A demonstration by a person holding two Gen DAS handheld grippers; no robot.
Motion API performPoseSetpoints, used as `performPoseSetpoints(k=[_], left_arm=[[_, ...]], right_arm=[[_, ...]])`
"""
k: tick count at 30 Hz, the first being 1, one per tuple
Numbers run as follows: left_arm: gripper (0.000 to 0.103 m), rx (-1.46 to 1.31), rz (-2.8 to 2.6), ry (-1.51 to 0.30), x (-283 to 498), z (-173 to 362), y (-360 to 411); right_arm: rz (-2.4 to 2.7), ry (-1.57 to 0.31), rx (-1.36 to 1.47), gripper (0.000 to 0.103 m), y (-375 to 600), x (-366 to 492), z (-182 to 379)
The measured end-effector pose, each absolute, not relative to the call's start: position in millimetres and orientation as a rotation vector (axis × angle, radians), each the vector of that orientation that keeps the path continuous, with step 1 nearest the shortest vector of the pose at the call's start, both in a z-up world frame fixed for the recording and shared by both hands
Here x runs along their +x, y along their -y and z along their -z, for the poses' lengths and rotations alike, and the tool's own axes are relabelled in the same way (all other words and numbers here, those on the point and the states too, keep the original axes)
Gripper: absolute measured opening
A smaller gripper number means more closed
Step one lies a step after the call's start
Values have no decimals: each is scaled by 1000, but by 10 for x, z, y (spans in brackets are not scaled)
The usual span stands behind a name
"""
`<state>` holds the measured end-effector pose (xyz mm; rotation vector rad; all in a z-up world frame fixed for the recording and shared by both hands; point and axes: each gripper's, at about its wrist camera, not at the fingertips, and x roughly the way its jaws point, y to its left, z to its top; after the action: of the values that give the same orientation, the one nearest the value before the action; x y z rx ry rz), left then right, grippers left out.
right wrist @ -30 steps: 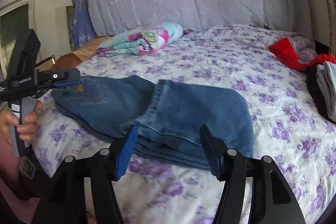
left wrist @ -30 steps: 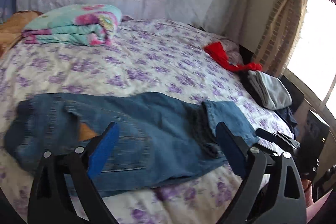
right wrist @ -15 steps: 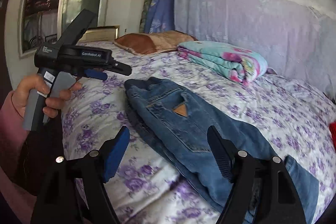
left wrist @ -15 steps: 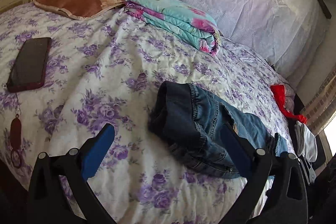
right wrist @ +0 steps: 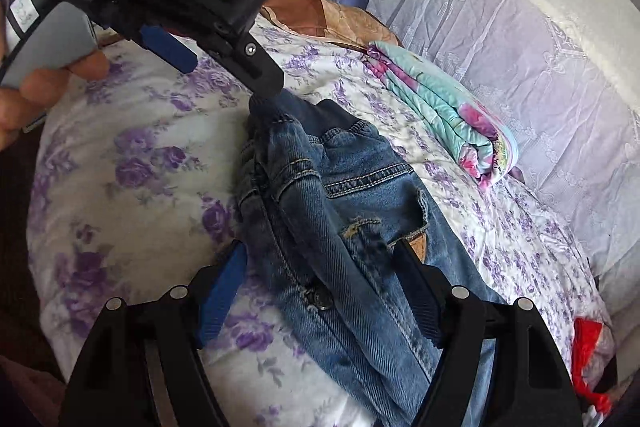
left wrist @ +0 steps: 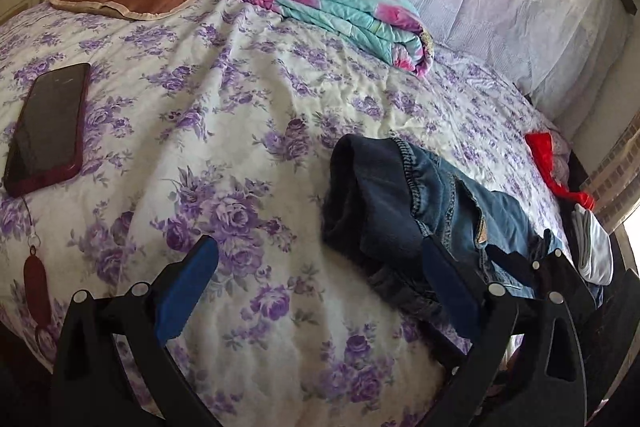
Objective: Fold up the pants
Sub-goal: 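Grasp the folded jeans end with both grippers and lift it to fold again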
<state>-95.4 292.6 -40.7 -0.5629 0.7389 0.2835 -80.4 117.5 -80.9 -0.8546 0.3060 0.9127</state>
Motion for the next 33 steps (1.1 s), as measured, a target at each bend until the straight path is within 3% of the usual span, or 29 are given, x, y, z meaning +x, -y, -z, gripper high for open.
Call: performPoseSetpoints(k=[7, 12, 17, 24, 33], left_arm=[[98, -555, -263, -762, -855, 415, -2933], [99, -627, -208, -765, -831, 437, -2969], [99, -778, -70, -737, -847, 438, -3038], [98, -1050, 201, -718, -760, 561, -3032], [99, -1117, 255, -773, -524, 702, -2938]], right_arm=[[-896, -323, -824, 74, -1230, -694, 844], [-895, -309, -794, 53, -1195, -662, 840], [-925, -327, -679, 41, -1085, -566, 737], [-945, -332, -607, 39, -1003, -516, 656], [-958, -331, -550, 39, -929, -479, 591]])
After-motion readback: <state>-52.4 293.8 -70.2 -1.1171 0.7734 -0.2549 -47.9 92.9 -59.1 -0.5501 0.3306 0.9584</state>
